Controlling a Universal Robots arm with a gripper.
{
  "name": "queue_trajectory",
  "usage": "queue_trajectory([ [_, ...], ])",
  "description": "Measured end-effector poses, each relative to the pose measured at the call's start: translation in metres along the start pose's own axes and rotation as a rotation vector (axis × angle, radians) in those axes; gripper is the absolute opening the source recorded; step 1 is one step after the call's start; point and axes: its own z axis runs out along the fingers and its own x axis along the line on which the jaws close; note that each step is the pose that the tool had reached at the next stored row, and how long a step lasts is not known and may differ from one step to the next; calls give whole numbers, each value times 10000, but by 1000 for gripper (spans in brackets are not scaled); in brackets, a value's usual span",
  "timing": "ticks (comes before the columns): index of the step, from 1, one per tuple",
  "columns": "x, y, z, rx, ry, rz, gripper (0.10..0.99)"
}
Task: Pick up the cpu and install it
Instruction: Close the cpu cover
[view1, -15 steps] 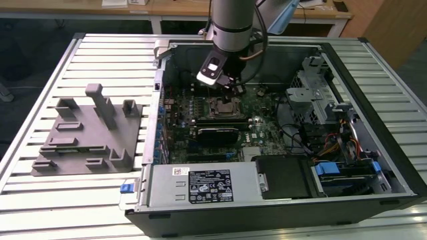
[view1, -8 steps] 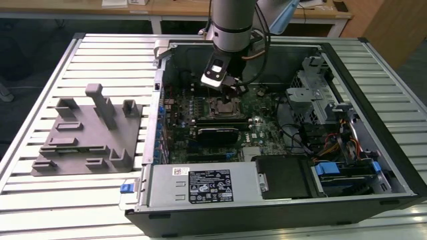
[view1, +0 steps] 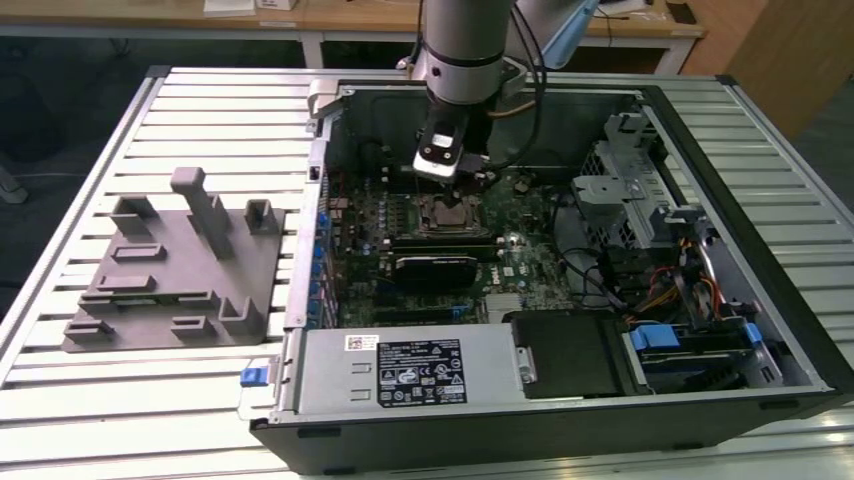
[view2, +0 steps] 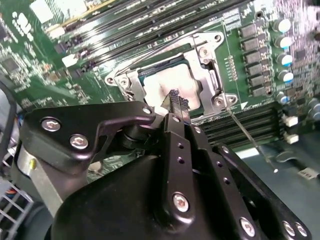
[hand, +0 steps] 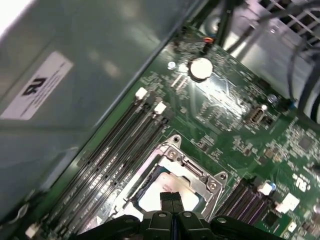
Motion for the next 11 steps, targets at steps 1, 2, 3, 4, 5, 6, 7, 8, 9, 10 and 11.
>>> queue_trajectory([
  [1,0,0,1,-3,7,-180,106],
  [2,0,0,1,-7,15,-375,106],
  [3,0,0,2,-10,22,-556,106],
  [4,0,0,2,-13,29,-735,106],
  [5,0,0,2,-16,36,-915,106],
  [6,0,0,3,-19,42,-1094,106],
  [7,0,0,3,-22,49,-1274,106],
  [8,0,0,3,-24,56,-1454,106],
  [9,0,0,3,-27,62,-1633,106],
  [10,0,0,3,-29,68,-1814,106],
  [11,0,0,3,-31,72,-2001,106],
])
